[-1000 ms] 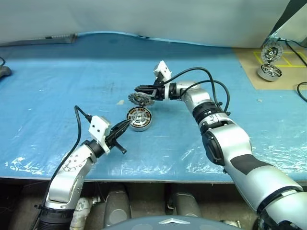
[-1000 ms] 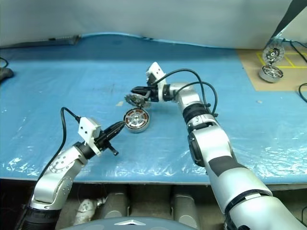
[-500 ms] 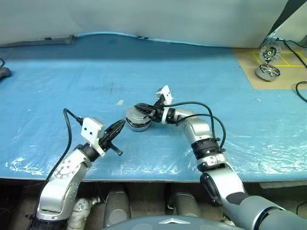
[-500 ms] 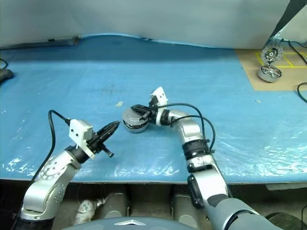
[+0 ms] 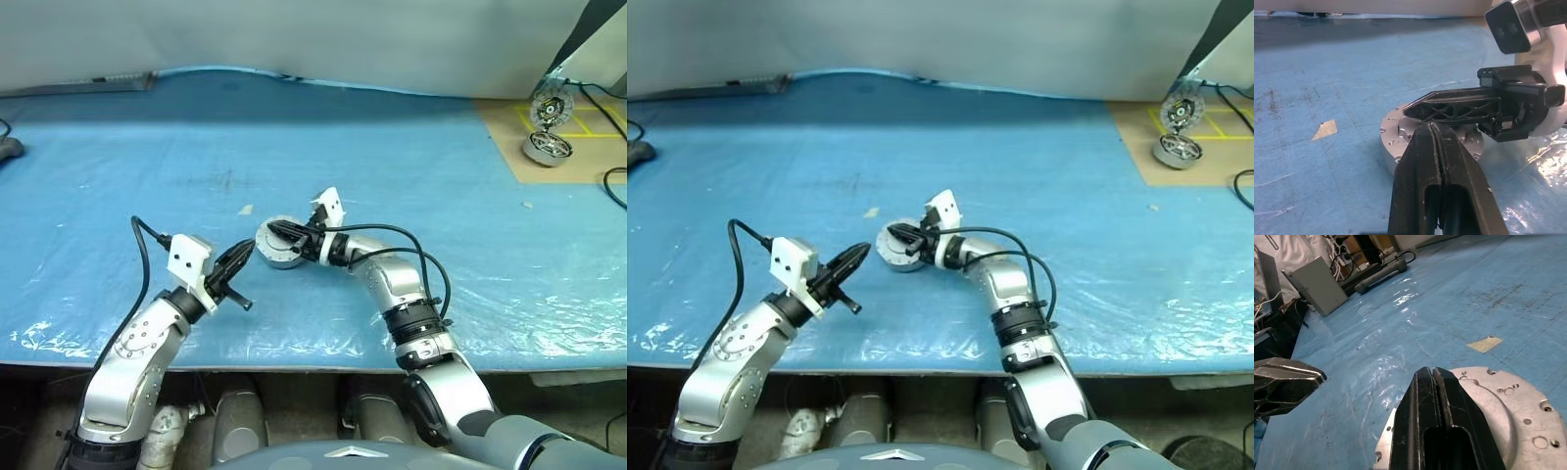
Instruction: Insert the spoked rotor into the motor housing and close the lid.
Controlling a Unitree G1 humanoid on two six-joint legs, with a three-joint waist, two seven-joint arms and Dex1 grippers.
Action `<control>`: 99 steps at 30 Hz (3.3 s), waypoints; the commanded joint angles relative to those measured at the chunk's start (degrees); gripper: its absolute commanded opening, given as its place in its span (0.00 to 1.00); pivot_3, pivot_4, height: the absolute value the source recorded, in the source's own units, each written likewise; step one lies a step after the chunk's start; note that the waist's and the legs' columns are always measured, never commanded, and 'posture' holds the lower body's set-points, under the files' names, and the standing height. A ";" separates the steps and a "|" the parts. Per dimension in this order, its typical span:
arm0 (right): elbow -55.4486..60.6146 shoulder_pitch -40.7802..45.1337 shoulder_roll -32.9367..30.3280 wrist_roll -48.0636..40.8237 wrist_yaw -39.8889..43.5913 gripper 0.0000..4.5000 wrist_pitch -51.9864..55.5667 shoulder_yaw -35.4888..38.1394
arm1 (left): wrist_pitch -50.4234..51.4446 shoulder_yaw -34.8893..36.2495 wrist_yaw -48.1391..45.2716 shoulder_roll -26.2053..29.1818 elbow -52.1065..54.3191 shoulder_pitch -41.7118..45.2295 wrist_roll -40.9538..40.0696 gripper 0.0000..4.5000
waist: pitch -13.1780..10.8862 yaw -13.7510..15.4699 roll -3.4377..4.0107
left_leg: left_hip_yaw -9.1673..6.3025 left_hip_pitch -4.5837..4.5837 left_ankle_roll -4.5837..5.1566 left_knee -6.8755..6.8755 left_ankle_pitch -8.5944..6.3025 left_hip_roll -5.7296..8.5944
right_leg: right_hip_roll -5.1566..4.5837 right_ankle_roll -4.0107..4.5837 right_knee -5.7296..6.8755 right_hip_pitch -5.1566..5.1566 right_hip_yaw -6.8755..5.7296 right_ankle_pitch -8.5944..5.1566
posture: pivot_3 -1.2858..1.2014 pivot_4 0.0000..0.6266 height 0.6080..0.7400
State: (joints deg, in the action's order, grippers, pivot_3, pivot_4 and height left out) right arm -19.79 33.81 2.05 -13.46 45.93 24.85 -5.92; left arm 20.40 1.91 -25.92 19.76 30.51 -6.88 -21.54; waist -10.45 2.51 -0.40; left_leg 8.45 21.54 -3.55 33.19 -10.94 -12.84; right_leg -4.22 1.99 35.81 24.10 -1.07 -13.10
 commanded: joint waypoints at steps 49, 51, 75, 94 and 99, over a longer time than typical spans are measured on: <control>0.07 -1.30 -2.87 -0.93 -1.47 0.00 -3.18 -2.39 | -18.19 -2.79 -6.34 -3.40 -20.89 4.62 5.45 0.01 | 0.03 0.07 0.00 | 0.02 -0.54 -0.02 -0.11 -0.01 0.03 | -0.03 -0.04 -0.10 -0.55 0.02 0.01 | 0.52 0.24 1.00; -0.01 -1.27 -3.12 -0.91 -1.34 0.00 -3.15 -2.38 | -17.65 -2.93 -5.21 -4.60 -22.17 5.71 5.39 0.01 | 0.02 0.10 0.00 | 0.02 -0.54 -0.02 -0.11 -0.01 0.03 | -0.04 -0.04 -0.11 -0.55 0.02 0.01 | 0.52 0.24 1.00; 3.75 -1.74 -4.57 -1.83 -1.46 0.00 -2.46 -2.43 | -21.58 -1.65 -8.85 -4.08 -24.58 4.17 4.95 0.01 | 0.21 0.17 0.23 | 0.02 -0.60 -0.02 -0.15 -0.01 0.03 | -0.07 -0.04 -0.20 -0.67 0.00 0.01 | 0.52 0.24 1.00; 23.83 -3.04 -11.65 4.77 -7.30 0.09 4.71 -8.97 | -32.98 0.89 -14.27 -2.96 -37.53 1.66 4.25 0.00 | 0.22 0.18 0.25 | 0.05 -0.55 -0.04 -0.40 -0.01 0.05 | -0.03 -0.09 -0.39 -0.54 0.01 0.02 | 0.52 0.24 1.00; 20.20 -2.98 -11.58 6.39 -8.14 0.43 4.32 -11.30 | -37.19 0.81 -15.33 -3.61 -42.89 3.55 4.75 0.00 | 0.29 0.15 0.37 | 0.07 -0.84 -0.05 -0.44 0.00 0.08 | -0.05 -0.12 -0.36 -0.76 0.07 0.01 | 0.52 0.24 1.00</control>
State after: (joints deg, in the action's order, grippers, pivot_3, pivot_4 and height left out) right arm 0.15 30.42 -9.75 -7.57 38.19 29.47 -16.90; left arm -16.06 2.37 -41.08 16.21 -10.11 -2.94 -17.38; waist -10.16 2.66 -0.04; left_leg 8.52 20.68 -3.60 32.75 -10.95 -12.76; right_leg -4.27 1.85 35.45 23.32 -0.99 -13.08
